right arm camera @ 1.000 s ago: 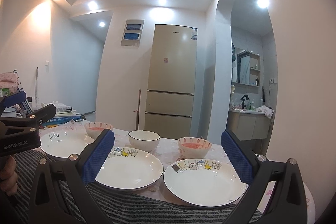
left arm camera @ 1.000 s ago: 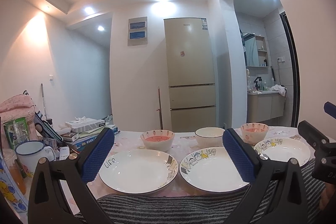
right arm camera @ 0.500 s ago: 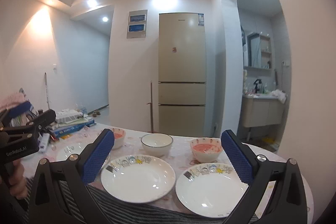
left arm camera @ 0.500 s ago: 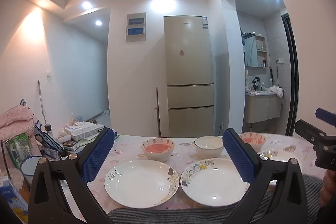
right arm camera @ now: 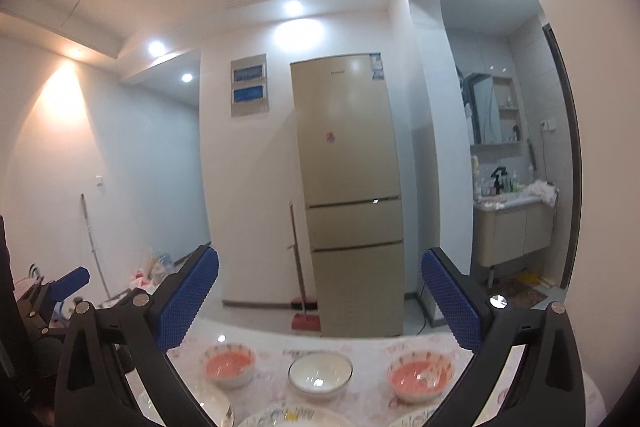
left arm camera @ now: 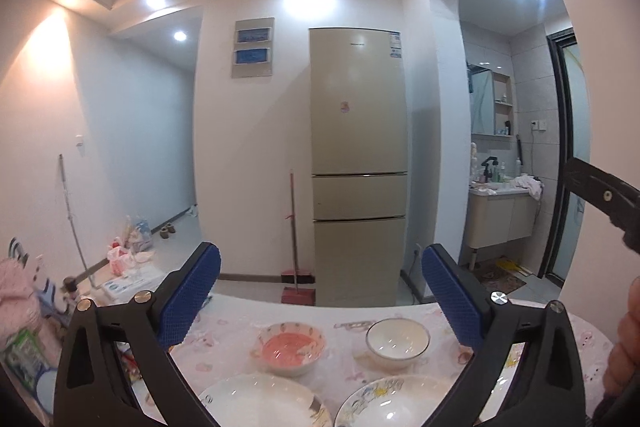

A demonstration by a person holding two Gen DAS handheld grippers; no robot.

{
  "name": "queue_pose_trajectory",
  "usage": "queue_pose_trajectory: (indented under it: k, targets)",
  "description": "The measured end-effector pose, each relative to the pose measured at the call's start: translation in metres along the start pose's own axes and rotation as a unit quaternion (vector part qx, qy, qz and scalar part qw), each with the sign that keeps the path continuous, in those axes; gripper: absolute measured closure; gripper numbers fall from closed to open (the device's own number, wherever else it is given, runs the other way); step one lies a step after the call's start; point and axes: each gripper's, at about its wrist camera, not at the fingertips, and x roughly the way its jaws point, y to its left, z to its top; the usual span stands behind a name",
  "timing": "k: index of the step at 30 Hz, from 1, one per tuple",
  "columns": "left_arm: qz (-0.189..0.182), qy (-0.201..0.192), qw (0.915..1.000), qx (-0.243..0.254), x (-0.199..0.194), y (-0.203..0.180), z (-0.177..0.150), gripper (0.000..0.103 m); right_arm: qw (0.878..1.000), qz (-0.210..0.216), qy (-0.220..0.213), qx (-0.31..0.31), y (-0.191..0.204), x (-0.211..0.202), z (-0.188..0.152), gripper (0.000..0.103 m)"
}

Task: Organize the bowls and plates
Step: 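Move the left tool down toward the pink strawberry bowl's rim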

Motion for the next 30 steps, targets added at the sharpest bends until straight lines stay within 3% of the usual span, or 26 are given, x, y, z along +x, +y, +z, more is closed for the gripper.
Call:
queue_pose_trajectory:
  k: [5,8,13,17,20,25,30]
  targets:
    - [-0.009,0.019,0.9998,0.005,0.03,-0.016,0.028,0.002,0.998,-0.004,0.035,0.057,-0.025,0.043,0.024,0.0]
    - [-0.012,0.038,0.9992,-0.01,0.051,-0.021,0.036,0.002,0.995,-0.002,0.047,0.083,-0.043,0.067,0.021,0.0]
    - [-0.021,0.075,0.9959,-0.045,0.082,-0.005,0.027,0.002,0.991,0.006,0.107,0.079,-0.056,0.113,-0.016,0.0]
    - [0.005,0.107,0.9938,-0.03,0.106,0.01,0.006,0.002,0.985,0.014,0.158,0.072,-0.054,0.152,-0.049,0.0]
    - [0.031,0.121,0.9917,-0.033,0.119,0.027,0.0,0.002,0.975,0.046,0.202,0.084,-0.045,0.182,-0.07,0.001]
    - [0.025,0.177,0.9787,-0.101,0.146,0.076,-0.018,0.002,0.964,0.059,0.243,0.09,-0.022,0.219,-0.08,0.009]
    - [0.04,0.238,0.9579,-0.155,0.181,0.114,-0.048,0.005,0.954,0.076,0.284,0.062,0.027,0.247,-0.093,0.009]
